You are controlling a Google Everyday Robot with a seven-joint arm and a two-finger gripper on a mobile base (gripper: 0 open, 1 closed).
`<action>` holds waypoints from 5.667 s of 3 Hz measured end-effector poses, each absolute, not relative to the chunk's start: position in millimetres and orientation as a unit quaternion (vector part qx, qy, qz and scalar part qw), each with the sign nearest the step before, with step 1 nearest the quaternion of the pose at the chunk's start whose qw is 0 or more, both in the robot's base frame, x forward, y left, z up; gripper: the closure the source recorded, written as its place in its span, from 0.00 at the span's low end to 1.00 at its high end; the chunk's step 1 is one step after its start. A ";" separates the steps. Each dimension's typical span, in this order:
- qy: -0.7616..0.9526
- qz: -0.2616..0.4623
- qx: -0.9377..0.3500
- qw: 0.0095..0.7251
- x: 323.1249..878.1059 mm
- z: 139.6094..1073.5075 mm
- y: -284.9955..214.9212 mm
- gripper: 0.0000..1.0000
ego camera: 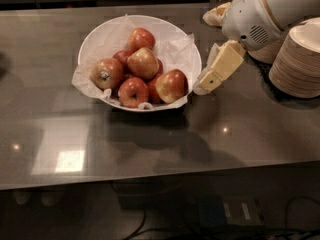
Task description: Pick apple from white bowl
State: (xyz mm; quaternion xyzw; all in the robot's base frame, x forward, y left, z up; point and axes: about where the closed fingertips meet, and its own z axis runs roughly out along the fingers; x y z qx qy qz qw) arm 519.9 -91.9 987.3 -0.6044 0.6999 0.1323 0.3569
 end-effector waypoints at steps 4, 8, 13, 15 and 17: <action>0.682 0.191 -0.617 0.343 539.9 969.0 -23.4 0.40; 0.682 0.154 -0.633 0.331 595.5 944.5 3.1 0.32; 0.706 0.237 -0.605 0.283 603.2 917.9 40.0 0.35; 0.708 0.237 -0.602 0.282 602.7 919.7 38.1 0.50; 0.710 0.239 -0.599 0.283 601.7 919.8 35.6 0.96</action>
Offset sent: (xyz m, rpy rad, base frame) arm 0.0128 0.0519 -0.0175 0.0706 0.0971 0.0465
